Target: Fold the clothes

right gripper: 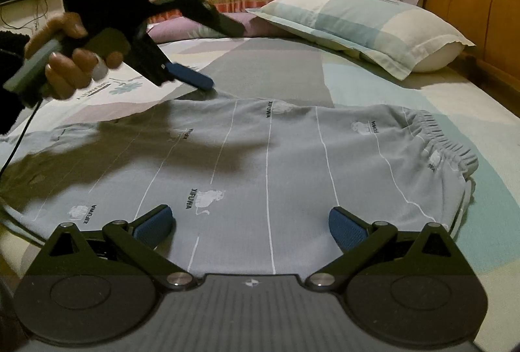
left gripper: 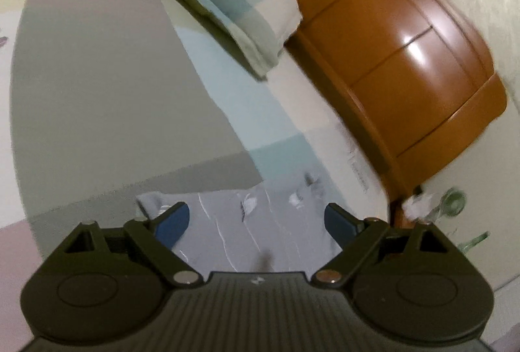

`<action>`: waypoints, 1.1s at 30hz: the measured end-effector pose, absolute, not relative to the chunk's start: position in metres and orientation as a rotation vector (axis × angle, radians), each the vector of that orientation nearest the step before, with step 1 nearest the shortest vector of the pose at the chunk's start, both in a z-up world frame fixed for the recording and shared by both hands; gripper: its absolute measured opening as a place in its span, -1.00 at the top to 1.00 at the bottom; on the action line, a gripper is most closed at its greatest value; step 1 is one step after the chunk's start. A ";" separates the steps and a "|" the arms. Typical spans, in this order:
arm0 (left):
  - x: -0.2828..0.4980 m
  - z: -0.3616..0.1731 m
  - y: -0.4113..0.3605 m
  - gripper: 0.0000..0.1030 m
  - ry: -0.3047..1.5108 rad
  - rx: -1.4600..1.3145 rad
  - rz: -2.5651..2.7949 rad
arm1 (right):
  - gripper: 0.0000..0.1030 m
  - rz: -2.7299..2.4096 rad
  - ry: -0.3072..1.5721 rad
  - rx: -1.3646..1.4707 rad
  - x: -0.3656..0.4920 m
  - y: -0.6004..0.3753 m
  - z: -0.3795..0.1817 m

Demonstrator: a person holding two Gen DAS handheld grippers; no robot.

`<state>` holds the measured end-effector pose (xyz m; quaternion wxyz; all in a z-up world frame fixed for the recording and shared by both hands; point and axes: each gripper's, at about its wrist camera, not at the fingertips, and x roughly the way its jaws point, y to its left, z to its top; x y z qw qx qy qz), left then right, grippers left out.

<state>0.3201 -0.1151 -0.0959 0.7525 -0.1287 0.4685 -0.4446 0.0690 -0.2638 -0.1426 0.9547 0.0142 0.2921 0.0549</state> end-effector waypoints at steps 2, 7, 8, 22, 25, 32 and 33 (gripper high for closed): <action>0.328 -0.103 -0.121 -0.71 1.027 -0.208 -0.871 | -1.00 0.111 0.594 0.029 0.069 -0.264 -0.143; 0.341 -0.092 -0.107 -0.71 0.987 -0.281 -0.805 | -1.00 0.114 0.594 0.030 0.069 -0.265 -0.143; 0.337 -0.088 -0.105 -0.72 0.980 -0.278 -0.822 | -1.00 0.115 0.593 0.030 0.068 -0.265 -0.143; 0.334 -0.100 -0.098 -0.73 1.182 -0.404 -0.908 | -1.00 0.116 0.597 0.029 0.069 -0.266 -0.142; 0.333 -0.096 -0.099 -0.73 1.165 -0.385 -0.907 | -1.00 0.116 0.597 0.029 0.068 -0.266 -0.142; 0.322 -0.094 -0.094 -0.73 1.225 -0.368 -0.965 | -1.00 0.114 0.599 0.028 0.068 -0.265 -0.142; 0.323 -0.095 -0.093 -0.73 1.233 -0.378 -0.981 | -1.00 0.113 0.599 0.028 0.068 -0.265 -0.142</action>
